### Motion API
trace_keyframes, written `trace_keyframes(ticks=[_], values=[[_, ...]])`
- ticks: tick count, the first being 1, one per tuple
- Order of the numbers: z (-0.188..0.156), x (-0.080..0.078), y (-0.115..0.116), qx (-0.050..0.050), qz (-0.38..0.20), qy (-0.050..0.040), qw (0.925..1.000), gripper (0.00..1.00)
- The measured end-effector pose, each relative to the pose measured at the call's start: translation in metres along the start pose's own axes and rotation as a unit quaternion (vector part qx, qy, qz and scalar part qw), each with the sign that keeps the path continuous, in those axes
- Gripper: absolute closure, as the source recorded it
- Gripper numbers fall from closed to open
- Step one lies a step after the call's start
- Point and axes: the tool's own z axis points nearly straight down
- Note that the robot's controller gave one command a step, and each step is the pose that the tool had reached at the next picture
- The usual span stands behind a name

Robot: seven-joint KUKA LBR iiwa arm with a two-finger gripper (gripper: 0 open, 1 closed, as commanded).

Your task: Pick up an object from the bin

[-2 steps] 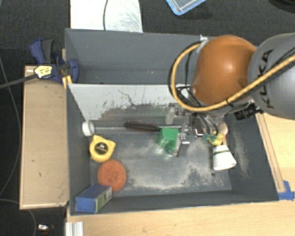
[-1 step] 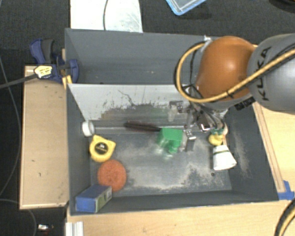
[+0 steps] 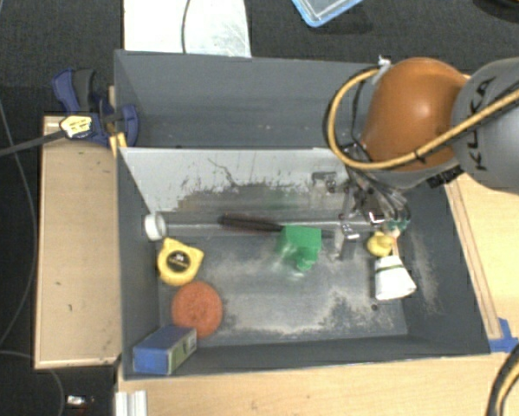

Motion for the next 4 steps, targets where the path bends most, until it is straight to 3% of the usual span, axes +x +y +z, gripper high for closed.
trace_keyframes(ticks=[1,2,3,4], values=[[0.083,-0.004,-0.001,0.0,-0.095,0.0004,0.9955,0.0],[0.11,-0.009,0.019,0.002,-0.227,-0.0047,0.9738,0.0],[0.11,0.0,-0.008,0.0,-0.229,-0.0005,0.9733,0.0],[0.111,0.002,-0.038,0.0,-0.253,-0.0046,0.9674,0.0]])
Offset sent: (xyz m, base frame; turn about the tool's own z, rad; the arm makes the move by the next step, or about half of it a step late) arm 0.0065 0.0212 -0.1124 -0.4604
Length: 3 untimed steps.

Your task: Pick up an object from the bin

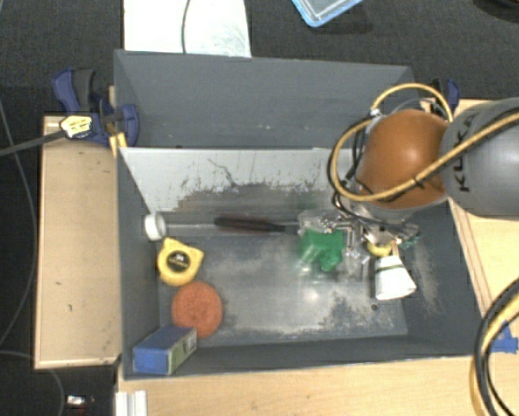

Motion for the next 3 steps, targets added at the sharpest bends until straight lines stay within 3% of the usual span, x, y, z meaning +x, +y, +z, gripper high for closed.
trace_keyframes(ticks=[1,2,3], values=[[0.0,0.009,-0.015,0.001,-0.015,-0.0003,0.9999,1.0],[0.0,0.009,-0.015,0.001,-0.014,-0.0002,0.9999,1.0],[-0.083,0.009,-0.014,-0.001,-0.016,0.0003,0.9999,1.0]])
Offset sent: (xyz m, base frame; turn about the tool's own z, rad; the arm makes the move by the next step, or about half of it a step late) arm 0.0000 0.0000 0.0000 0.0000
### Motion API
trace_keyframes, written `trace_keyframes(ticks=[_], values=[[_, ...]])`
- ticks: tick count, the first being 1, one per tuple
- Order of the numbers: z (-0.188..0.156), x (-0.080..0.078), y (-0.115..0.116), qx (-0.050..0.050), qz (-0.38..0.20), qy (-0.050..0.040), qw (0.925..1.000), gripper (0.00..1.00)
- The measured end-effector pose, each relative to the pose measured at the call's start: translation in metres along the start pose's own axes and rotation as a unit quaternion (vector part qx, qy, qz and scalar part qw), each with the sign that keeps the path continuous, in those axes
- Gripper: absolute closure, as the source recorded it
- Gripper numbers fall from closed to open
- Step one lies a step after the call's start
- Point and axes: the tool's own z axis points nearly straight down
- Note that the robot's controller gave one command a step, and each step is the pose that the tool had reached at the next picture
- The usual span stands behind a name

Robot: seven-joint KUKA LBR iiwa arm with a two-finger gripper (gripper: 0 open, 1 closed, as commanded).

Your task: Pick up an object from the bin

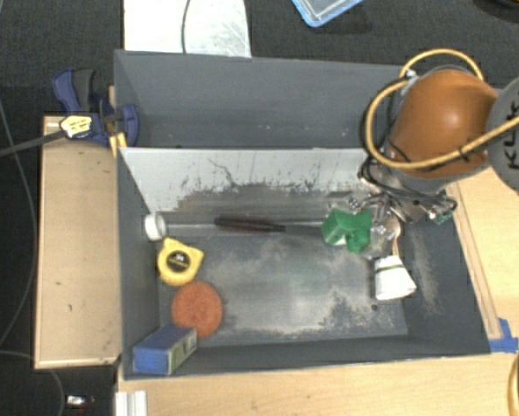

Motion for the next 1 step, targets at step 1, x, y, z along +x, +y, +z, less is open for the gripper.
trace_keyframes(ticks=[1], values=[[-0.0824,0.0063,-0.014,-0.002,0.001,0.0016,1.0,1.0]])
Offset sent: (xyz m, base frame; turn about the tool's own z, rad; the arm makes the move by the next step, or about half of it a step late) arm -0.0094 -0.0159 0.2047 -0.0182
